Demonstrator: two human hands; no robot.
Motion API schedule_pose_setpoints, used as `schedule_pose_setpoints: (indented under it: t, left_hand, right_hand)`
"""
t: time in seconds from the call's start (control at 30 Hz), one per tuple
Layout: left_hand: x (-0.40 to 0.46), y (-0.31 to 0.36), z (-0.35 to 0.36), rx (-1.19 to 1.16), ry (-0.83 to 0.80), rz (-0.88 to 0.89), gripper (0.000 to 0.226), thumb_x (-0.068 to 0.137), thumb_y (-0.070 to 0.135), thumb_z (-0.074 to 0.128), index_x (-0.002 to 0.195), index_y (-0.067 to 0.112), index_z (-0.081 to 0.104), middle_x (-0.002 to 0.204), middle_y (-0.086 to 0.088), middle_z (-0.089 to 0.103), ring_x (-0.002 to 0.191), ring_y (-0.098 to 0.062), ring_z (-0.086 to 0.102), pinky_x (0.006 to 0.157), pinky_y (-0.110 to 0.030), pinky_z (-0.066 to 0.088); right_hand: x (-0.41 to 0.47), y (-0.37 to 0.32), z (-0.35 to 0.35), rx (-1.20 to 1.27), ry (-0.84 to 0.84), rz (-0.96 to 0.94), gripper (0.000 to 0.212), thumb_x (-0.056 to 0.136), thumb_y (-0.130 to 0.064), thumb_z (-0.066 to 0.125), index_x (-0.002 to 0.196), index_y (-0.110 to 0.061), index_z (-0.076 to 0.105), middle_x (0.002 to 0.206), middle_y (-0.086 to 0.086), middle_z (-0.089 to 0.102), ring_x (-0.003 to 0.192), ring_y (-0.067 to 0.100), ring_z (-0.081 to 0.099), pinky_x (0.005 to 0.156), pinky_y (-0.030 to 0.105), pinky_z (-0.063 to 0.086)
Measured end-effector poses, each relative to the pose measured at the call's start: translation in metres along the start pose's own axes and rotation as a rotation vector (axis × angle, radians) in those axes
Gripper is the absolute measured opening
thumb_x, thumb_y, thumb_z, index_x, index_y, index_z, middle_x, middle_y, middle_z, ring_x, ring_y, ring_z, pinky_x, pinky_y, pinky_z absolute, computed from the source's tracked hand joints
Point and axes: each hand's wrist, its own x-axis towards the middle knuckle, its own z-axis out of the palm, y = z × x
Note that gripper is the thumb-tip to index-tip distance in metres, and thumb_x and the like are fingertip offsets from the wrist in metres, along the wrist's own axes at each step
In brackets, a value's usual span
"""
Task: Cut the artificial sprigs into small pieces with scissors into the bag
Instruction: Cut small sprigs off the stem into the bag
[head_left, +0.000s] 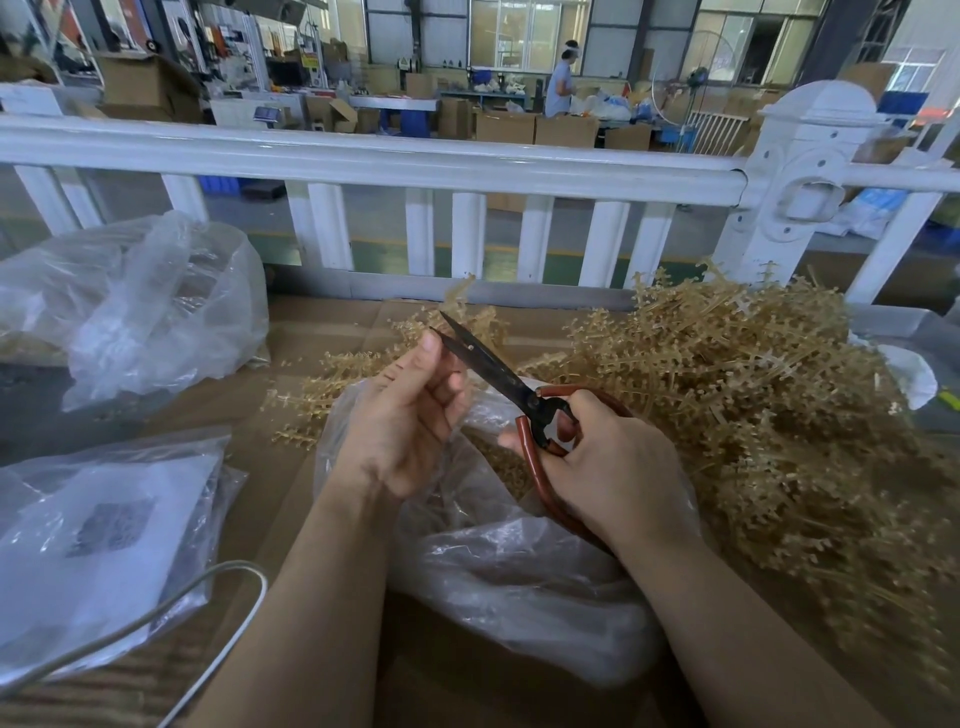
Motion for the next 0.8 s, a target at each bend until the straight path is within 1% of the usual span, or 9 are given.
schedule_pose_setpoints:
  t: [0.07,0.2,0.23,0.3,0.5,0.57,0.63,0.7,0.8]
  left_hand:
    - [-0.001,0.001,0.0,-0.081,0.001,-0.054,0.019,0.079,0.034,0.069,0.084,0.016,0.066,0.069,0.005,0.06,0.061,-0.003,0.058,0.06,-0.017,0.056]
    - [0.0,0.002,-0.001,-0.187,-0.042,-0.112,0.058,0.045,0.034,0.098,0.087,0.013,0.066,0.072,0.003,0.06,0.059,-0.003,0.06,0.059,-0.017,0.056]
    - [0.0,0.002,-0.002,-0.194,-0.044,-0.114,0.062,0.039,0.034,0.101,0.086,0.012,0.066,0.072,0.003,0.061,0.058,-0.003,0.061,0.058,-0.017,0.056]
    - [-0.001,0.003,-0.002,-0.188,-0.049,-0.108,0.064,0.036,0.034,0.102,0.084,0.012,0.067,0.071,0.002,0.06,0.057,-0.003,0.061,0.056,-0.018,0.056]
    - [-0.002,0.003,-0.003,-0.157,-0.103,-0.082,0.042,0.047,0.033,0.099,0.076,0.016,0.074,0.067,0.004,0.062,0.058,-0.003,0.061,0.058,-0.017,0.056]
    - [-0.002,0.003,-0.003,-0.112,-0.107,-0.055,0.026,0.062,0.029,0.089,0.08,0.017,0.076,0.07,0.004,0.065,0.061,-0.003,0.062,0.063,-0.018,0.058]
    - [-0.001,0.002,-0.001,-0.056,-0.096,-0.036,0.011,0.077,0.021,0.072,0.084,0.014,0.077,0.073,0.001,0.068,0.064,-0.004,0.064,0.065,-0.019,0.058]
    - [-0.001,0.0,0.002,0.027,-0.065,-0.017,0.014,0.083,0.013,0.064,0.084,0.013,0.078,0.077,-0.001,0.072,0.066,-0.005,0.066,0.067,-0.019,0.059]
    - [-0.002,-0.003,0.005,0.133,-0.018,0.017,0.012,0.079,0.011,0.066,0.076,0.013,0.078,0.074,-0.003,0.072,0.067,-0.008,0.068,0.068,-0.021,0.059]
  right_hand:
    - [-0.001,-0.002,-0.004,0.009,-0.004,-0.005,0.068,0.072,-0.093,0.029,0.077,-0.027,0.047,0.067,-0.013,0.062,0.057,0.008,0.054,0.051,0.024,0.037]
    - [-0.002,-0.008,-0.011,0.01,-0.034,-0.021,0.077,0.068,-0.091,0.025,0.084,-0.023,0.056,0.077,-0.012,0.065,0.064,0.011,0.056,0.055,0.025,0.037]
    - [-0.002,-0.009,-0.012,0.005,-0.044,-0.031,0.08,0.068,-0.091,0.024,0.087,-0.022,0.059,0.079,-0.011,0.066,0.066,0.011,0.057,0.056,0.023,0.037]
    - [-0.002,-0.01,-0.013,-0.007,-0.057,-0.044,0.083,0.067,-0.09,0.022,0.092,-0.022,0.061,0.082,-0.011,0.066,0.07,0.011,0.06,0.058,0.021,0.038]
    - [-0.002,-0.01,-0.011,0.008,-0.063,-0.052,0.084,0.068,-0.09,0.022,0.09,-0.021,0.063,0.077,-0.009,0.068,0.071,0.013,0.064,0.064,0.027,0.049]
    - [-0.003,-0.008,-0.008,0.04,-0.047,-0.014,0.085,0.068,-0.092,0.023,0.097,-0.024,0.066,0.077,-0.011,0.069,0.071,0.011,0.065,0.063,0.027,0.052]
    - [-0.003,-0.003,-0.005,0.072,-0.031,0.026,0.077,0.071,-0.093,0.027,0.097,-0.029,0.061,0.075,-0.014,0.067,0.07,0.009,0.064,0.061,0.028,0.053]
    - [-0.002,0.001,-0.002,0.101,-0.016,0.061,0.067,0.073,-0.093,0.032,0.091,-0.032,0.052,0.072,-0.016,0.064,0.069,0.011,0.064,0.059,0.032,0.055]
    - [-0.002,0.004,0.003,0.099,0.035,0.084,0.068,0.072,-0.095,0.031,0.091,-0.032,0.046,0.076,-0.016,0.061,0.069,0.017,0.065,0.056,0.036,0.055]
